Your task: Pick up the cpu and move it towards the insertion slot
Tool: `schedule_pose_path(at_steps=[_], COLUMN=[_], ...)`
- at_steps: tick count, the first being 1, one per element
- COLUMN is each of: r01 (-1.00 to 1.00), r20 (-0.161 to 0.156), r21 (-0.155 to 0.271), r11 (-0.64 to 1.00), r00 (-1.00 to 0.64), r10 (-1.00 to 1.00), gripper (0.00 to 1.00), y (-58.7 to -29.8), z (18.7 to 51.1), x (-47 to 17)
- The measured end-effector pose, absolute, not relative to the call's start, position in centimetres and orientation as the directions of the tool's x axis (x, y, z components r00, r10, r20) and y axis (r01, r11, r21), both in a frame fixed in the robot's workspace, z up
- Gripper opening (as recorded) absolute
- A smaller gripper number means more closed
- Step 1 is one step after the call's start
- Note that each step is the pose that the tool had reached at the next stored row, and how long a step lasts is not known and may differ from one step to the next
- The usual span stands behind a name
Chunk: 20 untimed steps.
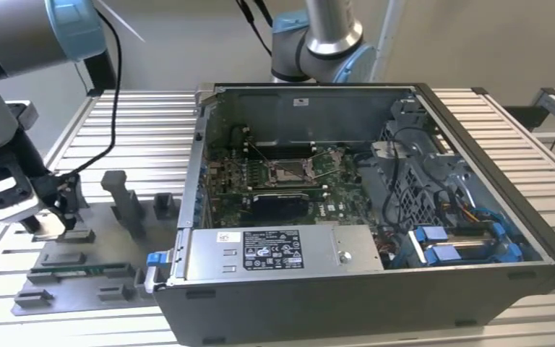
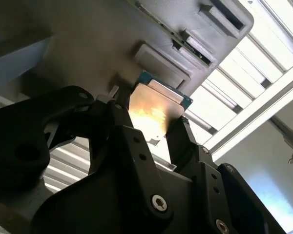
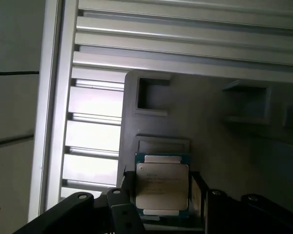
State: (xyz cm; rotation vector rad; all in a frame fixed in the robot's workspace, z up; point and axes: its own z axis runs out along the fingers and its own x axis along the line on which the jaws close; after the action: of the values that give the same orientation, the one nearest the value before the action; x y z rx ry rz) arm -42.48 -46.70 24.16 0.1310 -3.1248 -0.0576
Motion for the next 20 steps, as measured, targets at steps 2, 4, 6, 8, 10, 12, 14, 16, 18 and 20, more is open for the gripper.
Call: schedule_pose_path(at_steps=[2, 4, 6, 8, 10, 12, 14, 16, 18, 20], r01=[-0.083, -0.083, -0.083, -0.083, -0.083, -0.083, -0.083, -0.083, -0.083, -0.083], r20=[0.012, 0.012, 0.012, 0.012, 0.012, 0.012, 0.012, 0.012, 0.012, 0.012], r21=[0.037, 0.037, 0.037, 0.037, 0.037, 0.037, 0.037, 0.037, 0.037, 0.037], r11=[0.996, 0.996, 0.996, 0.996, 0.996, 0.996, 0.996, 0.996, 0.996, 0.996], r00=[-0.996, -0.996, -0.996, -0.996, -0.996, -0.996, -0.996, -0.996, -0.996, -0.996], r10=[-0.084, -0.084, -0.084, -0.084, -0.084, -0.084, -0.084, -0.084, -0.084, -0.084], gripper=[0.0, 0.0, 0.0, 0.0, 0.0, 0.0, 0.0, 0.0, 0.0, 0.0], y=[-46.7, -46.7, -46.7, -46.7, -46.7, -46.7, -46.7, -46.7, -46.7, -46.7], z=[25.0, 25.9, 26.8, 27.7, 28.6, 29.5, 30.5, 31.4, 32.2, 33.2], x=[-42.5, -42.5, -42.5, -42.5, -42.5, -42.5, -42.5, -42.5, -42.5, -42.5])
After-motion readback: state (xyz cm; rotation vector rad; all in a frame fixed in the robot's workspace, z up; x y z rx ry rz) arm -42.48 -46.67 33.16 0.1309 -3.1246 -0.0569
